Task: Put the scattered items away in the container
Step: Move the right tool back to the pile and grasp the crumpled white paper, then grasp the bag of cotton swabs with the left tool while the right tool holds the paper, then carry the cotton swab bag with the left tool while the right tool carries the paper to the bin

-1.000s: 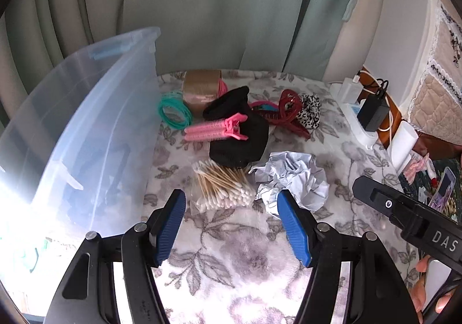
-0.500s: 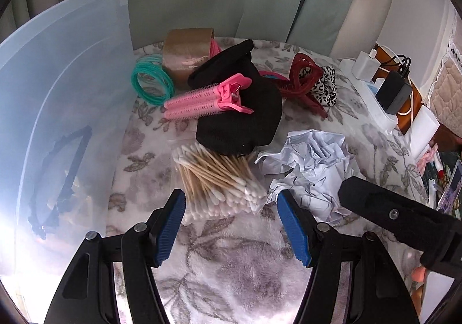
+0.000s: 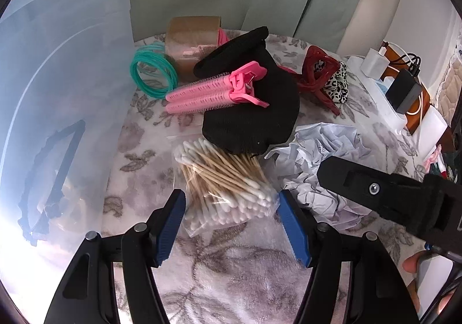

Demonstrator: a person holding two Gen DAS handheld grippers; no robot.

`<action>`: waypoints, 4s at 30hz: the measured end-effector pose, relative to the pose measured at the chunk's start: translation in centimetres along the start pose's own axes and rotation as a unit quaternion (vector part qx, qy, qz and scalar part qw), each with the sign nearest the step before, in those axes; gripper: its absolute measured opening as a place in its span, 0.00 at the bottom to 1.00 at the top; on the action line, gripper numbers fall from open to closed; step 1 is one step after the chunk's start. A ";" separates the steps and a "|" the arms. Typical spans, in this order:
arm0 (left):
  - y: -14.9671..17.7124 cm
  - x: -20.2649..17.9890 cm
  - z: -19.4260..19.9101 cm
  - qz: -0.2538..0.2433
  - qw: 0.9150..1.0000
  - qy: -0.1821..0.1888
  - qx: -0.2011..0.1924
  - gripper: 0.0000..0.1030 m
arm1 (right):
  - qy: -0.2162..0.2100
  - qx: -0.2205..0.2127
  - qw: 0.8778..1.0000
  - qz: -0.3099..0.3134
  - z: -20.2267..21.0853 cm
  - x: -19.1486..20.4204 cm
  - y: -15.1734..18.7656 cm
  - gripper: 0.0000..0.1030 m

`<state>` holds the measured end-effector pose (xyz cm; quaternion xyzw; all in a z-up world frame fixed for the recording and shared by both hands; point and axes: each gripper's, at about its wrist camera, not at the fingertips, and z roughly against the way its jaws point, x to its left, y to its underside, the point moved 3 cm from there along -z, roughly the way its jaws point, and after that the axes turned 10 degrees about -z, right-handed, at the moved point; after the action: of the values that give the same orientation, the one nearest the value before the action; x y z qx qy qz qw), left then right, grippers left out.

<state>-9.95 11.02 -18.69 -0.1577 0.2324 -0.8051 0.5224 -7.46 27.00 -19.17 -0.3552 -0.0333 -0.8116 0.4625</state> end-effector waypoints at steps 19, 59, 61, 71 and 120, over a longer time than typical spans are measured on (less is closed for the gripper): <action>-0.7 1.3 -0.9 0.028 1.000 0.007 0.002 0.72 | -0.012 -0.038 0.998 -0.038 2.9 -2.7 -2.8 0.72; 0.6 -1.2 7.9 0.028 0.998 0.032 -0.055 0.45 | -0.050 -0.100 0.994 0.001 13.7 1.4 0.2 0.72; 0.4 -1.5 8.8 0.025 0.997 0.031 -0.064 0.45 | -0.052 -0.106 0.993 0.004 14.5 1.6 0.4 0.72; -0.2 -1.8 14.0 0.022 0.992 0.026 -0.120 0.45 | -0.064 -0.140 0.988 0.020 19.0 2.8 1.5 0.72; 0.8 12.1 23.6 0.169 0.953 -0.025 -0.248 0.45 | -0.063 -0.132 0.980 0.138 18.6 12.2 5.1 0.72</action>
<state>-2.50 -5.24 0.85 -0.2607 0.4352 -0.6176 0.6010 2.75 22.38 0.71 -0.4646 0.0944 -0.7133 0.5162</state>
